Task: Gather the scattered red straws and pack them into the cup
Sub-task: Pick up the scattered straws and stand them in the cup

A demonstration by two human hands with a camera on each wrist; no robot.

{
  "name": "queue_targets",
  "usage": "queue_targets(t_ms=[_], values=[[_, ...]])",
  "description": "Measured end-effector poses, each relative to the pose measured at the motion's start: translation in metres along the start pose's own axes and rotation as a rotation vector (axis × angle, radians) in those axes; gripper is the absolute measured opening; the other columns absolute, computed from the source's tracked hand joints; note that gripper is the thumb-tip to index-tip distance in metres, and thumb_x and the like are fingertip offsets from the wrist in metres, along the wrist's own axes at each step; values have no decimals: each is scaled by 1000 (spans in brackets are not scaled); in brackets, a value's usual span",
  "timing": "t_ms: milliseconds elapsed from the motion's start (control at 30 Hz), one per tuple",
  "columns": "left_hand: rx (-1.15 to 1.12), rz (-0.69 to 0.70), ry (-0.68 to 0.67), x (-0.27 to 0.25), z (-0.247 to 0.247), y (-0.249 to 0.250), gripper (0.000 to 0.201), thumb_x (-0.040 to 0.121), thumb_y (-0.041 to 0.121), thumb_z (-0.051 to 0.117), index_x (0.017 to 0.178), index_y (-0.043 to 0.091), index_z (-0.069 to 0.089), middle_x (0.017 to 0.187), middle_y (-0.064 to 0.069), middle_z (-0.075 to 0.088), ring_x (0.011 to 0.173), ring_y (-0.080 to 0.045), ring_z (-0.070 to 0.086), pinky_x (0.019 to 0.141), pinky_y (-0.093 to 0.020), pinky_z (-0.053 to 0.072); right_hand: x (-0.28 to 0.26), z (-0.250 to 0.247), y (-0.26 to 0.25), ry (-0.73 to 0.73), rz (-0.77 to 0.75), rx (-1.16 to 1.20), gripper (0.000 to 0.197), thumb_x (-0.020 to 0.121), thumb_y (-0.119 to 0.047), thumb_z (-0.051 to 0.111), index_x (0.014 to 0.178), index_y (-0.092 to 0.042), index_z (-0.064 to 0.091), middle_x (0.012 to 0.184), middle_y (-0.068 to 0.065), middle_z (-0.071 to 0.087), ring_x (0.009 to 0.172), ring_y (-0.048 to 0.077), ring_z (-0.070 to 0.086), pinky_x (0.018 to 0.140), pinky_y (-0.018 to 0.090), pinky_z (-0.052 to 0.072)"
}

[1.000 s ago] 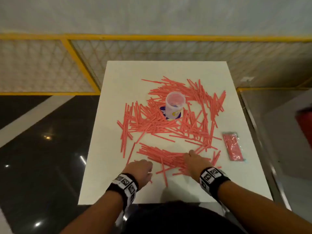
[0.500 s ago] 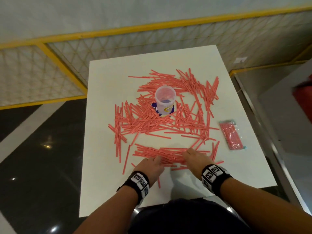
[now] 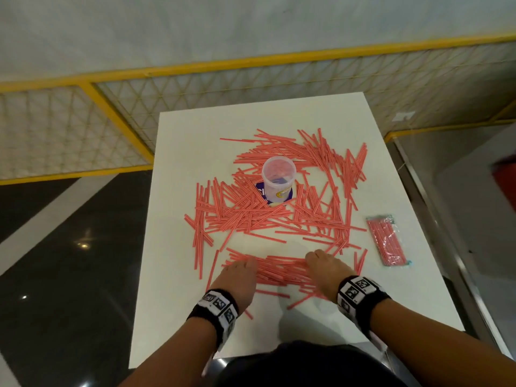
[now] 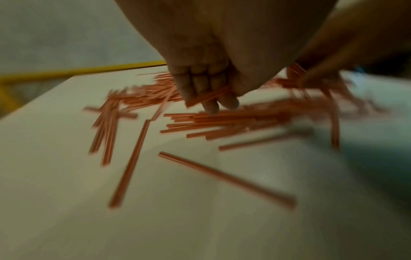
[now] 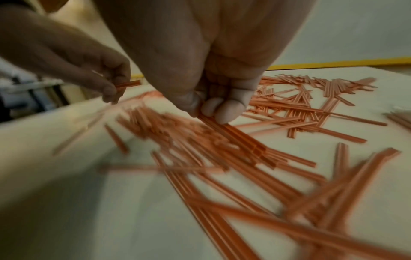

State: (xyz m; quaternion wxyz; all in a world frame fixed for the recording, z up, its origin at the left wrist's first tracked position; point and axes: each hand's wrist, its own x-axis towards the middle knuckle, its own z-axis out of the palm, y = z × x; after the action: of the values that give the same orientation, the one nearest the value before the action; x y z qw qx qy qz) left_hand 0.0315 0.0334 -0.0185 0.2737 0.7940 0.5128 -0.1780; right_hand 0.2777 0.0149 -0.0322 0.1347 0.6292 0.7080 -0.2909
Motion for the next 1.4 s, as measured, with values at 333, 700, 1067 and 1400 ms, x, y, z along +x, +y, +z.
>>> queue_targets(t_ms=[333, 700, 1067, 1400], values=[[-977, -26, 266, 9, -36, 36, 52, 84, 77, 52, 104, 29, 60, 88, -1, 61, 75, -14, 60, 70, -32, 52, -5, -56, -57, 28, -202, 580, 21, 103, -26, 49, 84, -30, 57, 71, -1, 67, 61, 16, 63, 60, 31, 52], [-1314, -256, 155, 10, -41, 41, 34, 108, 41, 45, 114, 8, 53, 103, -11, 65, 92, -22, 66, 71, -32, 59, -5, -59, -88, -221, -10, 1270, 38, 91, 6, 47, 121, -6, 66, 93, 14, 76, 85, 22, 76, 79, 34, 61], [-1074, -242, 125, 1, -34, 17, 31, 108, 37, 42, 91, 13, 53, 74, -1, 48, 62, -16, 43, 59, -30, 35, 8, -49, -75, 0, -28, 578, 39, 82, -51, 76, 86, -13, 67, 82, 5, 72, 72, 21, 69, 67, 34, 58], [-567, -282, 83, -21, 13, -24, 32, 105, 47, 45, 85, 21, 45, 76, 4, 53, 66, -14, 48, 60, -32, 35, 23, 27, -64, 51, -60, -199, 96, 91, -62, 61, 155, -4, 19, 151, 20, 32, 119, 32, 56, 96, 39, 55]])
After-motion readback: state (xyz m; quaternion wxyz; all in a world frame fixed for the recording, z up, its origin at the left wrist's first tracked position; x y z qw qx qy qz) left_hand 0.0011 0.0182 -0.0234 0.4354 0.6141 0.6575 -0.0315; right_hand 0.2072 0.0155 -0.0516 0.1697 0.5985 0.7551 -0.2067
